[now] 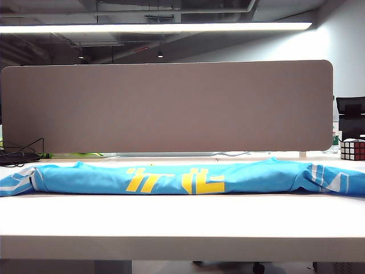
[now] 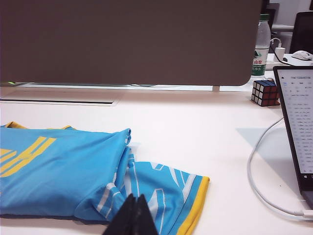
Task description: Fold the bottom side of the soccer jersey horizontally towards the center, about one-third of the way, then fold the sleeve back towards the center, creating a straight line along the edge of the the soccer jersey, and finally fold the bottom of the soccer jersey up towards the top, creating a neat rectangle.
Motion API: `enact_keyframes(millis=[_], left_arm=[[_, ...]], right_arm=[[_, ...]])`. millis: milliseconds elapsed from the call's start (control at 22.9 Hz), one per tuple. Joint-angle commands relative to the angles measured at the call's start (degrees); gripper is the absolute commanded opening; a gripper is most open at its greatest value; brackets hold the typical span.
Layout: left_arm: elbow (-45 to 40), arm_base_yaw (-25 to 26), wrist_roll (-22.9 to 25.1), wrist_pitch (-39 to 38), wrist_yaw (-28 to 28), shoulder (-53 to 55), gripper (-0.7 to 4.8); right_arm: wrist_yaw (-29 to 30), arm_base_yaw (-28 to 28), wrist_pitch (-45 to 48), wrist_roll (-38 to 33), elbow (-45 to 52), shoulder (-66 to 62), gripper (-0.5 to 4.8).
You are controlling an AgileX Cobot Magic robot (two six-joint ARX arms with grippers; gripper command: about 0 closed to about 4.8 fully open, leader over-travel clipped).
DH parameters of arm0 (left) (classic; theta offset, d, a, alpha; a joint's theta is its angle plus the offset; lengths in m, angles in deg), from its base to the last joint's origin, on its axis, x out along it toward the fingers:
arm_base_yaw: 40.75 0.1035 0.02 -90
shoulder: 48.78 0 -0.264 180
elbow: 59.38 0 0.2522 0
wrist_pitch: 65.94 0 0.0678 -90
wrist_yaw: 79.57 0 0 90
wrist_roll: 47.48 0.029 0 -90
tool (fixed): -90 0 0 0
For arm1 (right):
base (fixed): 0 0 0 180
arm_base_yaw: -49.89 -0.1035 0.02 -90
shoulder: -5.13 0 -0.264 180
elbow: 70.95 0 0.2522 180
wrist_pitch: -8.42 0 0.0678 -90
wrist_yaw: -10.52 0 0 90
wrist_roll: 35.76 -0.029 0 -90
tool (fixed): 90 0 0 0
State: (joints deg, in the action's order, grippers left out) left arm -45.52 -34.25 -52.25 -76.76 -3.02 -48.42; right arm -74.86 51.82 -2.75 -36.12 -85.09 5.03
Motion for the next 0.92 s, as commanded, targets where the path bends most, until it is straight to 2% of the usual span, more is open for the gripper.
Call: enact_keyframes(millis=[44, 261, 523, 915], left_arm=[[0.33, 0.04, -0.17, 0.52, -0.31, 0.04, -0.06], [0.31, -0.35, -0.17, 0.55, -0.31, 0.02, -0.06], [0.33, -4.59, -0.17, 0.52, -0.33, 0.02, -0.06], [0.33, -4.7, -0.15, 0.52, -0.33, 0.0, -0.06]], right_arm=[[0.22, -0.04, 0.57, 0.2, 0.35, 0.09, -0.01], [0.22, -0.04, 0.59, 0.2, 0.35, 0.09, -0.01], [0.22, -0.02, 0.61, 0.2, 0.35, 0.09, -0.01], [0.22, -0.02, 0.61, 0.2, 0.35, 0.09, -0.01]])
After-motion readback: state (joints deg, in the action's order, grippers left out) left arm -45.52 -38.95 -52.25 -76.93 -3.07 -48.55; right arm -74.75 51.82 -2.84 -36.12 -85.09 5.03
